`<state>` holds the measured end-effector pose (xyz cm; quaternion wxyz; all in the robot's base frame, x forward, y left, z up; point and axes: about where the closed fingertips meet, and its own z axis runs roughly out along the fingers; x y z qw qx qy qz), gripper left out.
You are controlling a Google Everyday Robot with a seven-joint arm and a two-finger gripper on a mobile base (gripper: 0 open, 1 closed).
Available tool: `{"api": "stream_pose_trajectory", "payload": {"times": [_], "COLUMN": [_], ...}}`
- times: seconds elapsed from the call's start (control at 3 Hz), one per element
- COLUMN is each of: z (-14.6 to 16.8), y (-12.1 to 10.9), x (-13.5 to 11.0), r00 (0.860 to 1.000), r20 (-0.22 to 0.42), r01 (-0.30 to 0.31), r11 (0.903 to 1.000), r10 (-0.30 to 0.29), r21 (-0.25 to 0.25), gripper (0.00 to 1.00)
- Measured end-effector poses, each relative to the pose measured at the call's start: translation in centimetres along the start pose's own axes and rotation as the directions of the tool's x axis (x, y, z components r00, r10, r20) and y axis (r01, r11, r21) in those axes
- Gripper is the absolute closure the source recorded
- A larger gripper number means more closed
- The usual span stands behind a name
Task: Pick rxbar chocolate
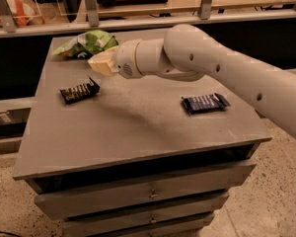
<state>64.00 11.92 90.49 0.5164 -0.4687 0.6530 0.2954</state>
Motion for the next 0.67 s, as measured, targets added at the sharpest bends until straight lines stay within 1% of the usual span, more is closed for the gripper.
{"api": "stream_pose_trajectory", "payload": {"times": [0.33, 0.67], "z": [0.16, 0.32], "y": [0.19, 0.36], "x": [-0.1, -0.19], "r00": [1.0, 1.0], "r20": [0.0, 0.001], "r01": [0.001, 0.003], "r11": [1.0, 1.0], "r10": [-0.001, -0.003], "r21": [-0.004, -0.007], "gripper": [0.82, 0.58]}}
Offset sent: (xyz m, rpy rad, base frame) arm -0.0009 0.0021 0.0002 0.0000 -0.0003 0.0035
